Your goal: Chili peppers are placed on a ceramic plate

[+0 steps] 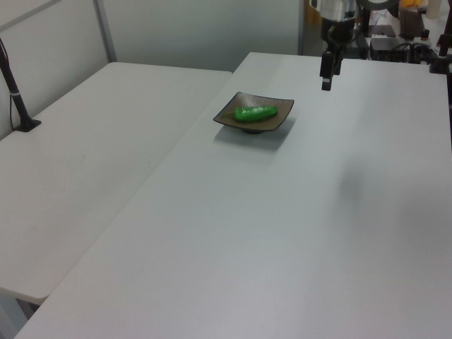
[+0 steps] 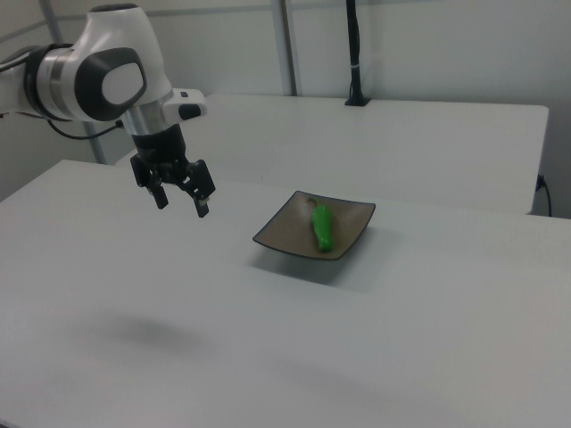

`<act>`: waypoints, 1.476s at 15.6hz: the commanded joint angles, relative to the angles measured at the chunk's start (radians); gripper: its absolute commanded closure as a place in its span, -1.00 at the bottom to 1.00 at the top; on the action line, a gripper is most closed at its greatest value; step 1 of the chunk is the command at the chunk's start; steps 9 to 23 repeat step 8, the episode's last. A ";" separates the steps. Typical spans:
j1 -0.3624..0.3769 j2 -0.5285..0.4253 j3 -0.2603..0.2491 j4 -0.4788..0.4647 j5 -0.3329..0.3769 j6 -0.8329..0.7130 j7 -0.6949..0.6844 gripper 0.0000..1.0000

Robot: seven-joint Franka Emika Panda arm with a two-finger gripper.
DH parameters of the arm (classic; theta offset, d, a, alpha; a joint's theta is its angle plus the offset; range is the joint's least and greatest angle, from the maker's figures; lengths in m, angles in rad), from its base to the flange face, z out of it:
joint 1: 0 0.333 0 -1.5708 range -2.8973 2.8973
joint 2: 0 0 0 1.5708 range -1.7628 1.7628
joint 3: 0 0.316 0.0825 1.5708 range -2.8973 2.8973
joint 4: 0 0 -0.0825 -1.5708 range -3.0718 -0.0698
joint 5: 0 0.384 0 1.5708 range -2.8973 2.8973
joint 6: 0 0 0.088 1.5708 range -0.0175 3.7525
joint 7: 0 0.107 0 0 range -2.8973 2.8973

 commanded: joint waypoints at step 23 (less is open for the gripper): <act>0.029 -0.053 -0.035 -0.053 0.032 0.037 0.005 -1.00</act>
